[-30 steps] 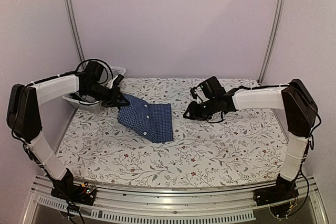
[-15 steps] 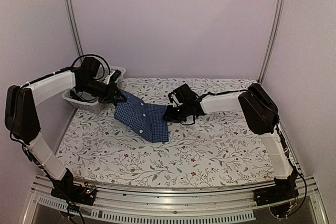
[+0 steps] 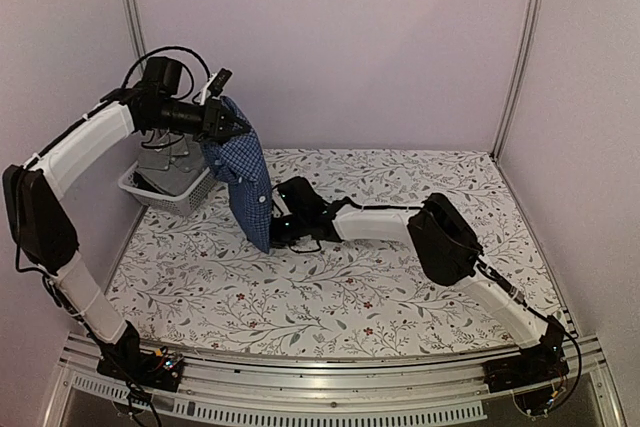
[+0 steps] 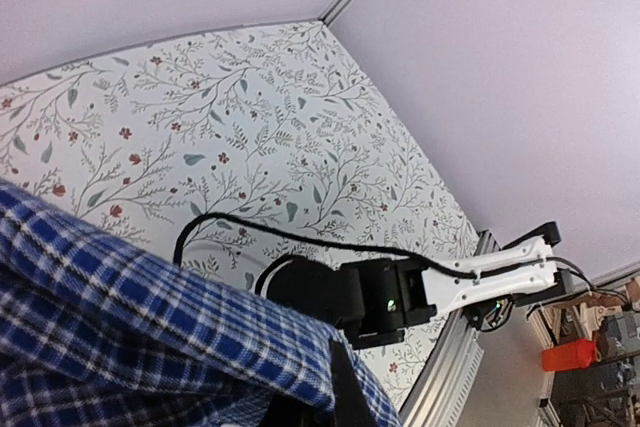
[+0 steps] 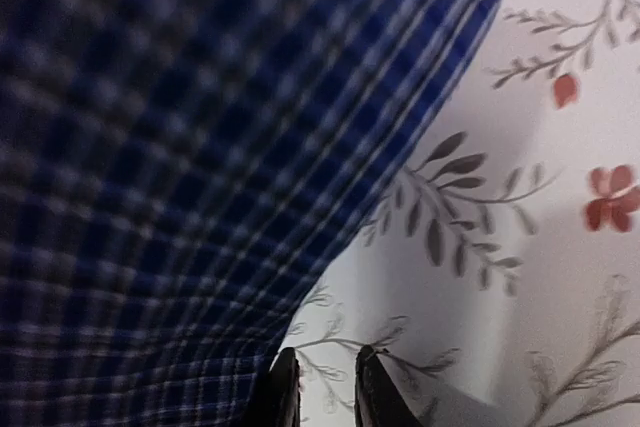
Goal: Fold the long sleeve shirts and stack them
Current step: Turn over the square folded shirt at the center of the board.
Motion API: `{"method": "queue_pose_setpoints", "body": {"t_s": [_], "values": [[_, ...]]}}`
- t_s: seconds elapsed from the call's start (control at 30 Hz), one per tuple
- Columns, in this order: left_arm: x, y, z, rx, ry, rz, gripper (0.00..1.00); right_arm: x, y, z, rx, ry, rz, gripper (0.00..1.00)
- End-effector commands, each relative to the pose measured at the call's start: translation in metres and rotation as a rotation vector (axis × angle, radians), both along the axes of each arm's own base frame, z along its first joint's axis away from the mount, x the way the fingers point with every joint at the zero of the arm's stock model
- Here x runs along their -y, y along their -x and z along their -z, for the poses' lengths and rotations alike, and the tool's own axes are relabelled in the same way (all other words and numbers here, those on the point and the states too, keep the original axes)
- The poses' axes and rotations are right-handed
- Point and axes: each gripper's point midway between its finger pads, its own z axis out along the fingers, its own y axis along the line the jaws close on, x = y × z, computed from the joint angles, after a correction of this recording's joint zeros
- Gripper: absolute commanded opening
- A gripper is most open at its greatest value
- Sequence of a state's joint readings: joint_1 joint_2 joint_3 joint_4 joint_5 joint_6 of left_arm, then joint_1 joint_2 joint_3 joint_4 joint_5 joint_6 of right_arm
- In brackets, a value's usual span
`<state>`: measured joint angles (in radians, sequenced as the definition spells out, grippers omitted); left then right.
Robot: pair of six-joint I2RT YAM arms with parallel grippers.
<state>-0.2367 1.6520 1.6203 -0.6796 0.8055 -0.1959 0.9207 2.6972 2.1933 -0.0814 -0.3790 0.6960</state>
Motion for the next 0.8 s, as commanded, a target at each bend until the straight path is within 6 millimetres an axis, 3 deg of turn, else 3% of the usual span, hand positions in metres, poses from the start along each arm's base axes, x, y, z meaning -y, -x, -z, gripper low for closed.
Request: {"method": "queue_pose_setpoints", "body": {"t_s": [0.0, 0.2, 0.3, 0.33, 0.43, 0.53, 0.77], "values": [[0.032, -0.002, 0.013, -0.032, 0.046, 0.098, 0.00, -0.030, 0.019, -0.021, -0.043, -0.180, -0.099, 0.22], [0.049, -0.014, 0.058, -0.110, 0.034, 0.122, 0.00, -0.029, 0.034, -0.025, -0.122, -0.264, -0.144, 0.24], [0.053, -0.019, 0.067, -0.126, 0.039, 0.127, 0.00, -0.012, 0.043, -0.009, -0.167, -0.229, -0.117, 0.27], [0.055, -0.020, 0.069, -0.129, 0.041, 0.128, 0.00, -0.009, 0.045, -0.021, -0.170, -0.258, -0.128, 0.28], [0.058, -0.025, 0.074, -0.134, 0.046, 0.129, 0.00, 0.006, 0.051, -0.016, -0.234, -0.241, -0.100, 0.27], [0.060, -0.026, 0.081, -0.145, 0.049, 0.140, 0.00, 0.037, 0.048, 0.004, -0.248, -0.158, 0.007, 0.28], [0.064, -0.026, 0.091, -0.163, 0.050, 0.160, 0.00, 0.116, 0.029, -0.003, -0.202, -0.087, 0.207, 0.35]]}}
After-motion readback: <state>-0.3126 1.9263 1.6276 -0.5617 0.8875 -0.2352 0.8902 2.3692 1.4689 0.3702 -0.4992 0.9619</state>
